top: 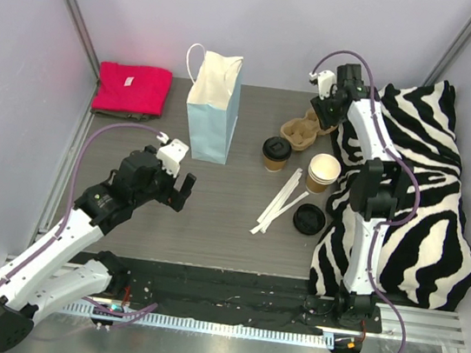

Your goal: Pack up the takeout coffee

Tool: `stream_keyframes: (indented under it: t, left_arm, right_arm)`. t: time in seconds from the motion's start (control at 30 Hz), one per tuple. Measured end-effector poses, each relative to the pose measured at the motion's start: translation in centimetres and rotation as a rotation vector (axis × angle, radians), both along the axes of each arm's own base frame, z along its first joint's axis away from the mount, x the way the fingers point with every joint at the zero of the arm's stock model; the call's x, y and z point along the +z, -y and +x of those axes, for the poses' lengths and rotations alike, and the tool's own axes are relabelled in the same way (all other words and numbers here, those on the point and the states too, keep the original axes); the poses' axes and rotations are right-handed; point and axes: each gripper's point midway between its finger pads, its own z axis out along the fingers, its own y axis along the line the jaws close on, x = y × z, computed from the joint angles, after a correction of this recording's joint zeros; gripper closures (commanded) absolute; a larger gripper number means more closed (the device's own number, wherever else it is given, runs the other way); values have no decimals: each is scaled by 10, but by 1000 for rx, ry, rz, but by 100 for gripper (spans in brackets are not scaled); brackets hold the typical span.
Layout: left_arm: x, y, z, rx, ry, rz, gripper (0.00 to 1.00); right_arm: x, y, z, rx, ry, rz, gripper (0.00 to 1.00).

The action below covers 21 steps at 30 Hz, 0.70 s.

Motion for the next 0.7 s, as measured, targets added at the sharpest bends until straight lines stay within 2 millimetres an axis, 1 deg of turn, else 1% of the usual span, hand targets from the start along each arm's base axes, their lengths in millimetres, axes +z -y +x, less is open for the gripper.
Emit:
stream_keyframes:
  t: [0.13,0.23,0.33,0.43,0.5,0.57,0.7]
  left_arm:
    - [0,0,0,-1,-1,0,0]
    - [0,0,0,-2,-2,-1,0]
    - [0,0,0,-3,-2,-1,0]
    - [0,1,-1,-6,-3,-3,0]
    - [-1,1,-1,-7,-4,-3,0]
    - [-2,1,-1,-7,-7,-2,0]
    - [-3,1,-1,-7,-11,0,0]
  right_arm:
    - [-1,6,3,94,10,-57,53]
    - [-6,11,6,137,8,-85,53]
    - [-17,13,11,175,-4,-109,54]
    - [-32,16,9,202,-38,-128,54]
    - [-37,18,8,215,-52,-136,54]
    - [-40,18,8,224,-57,-141,54]
    - [-38,17,10,231,-49,-138,55]
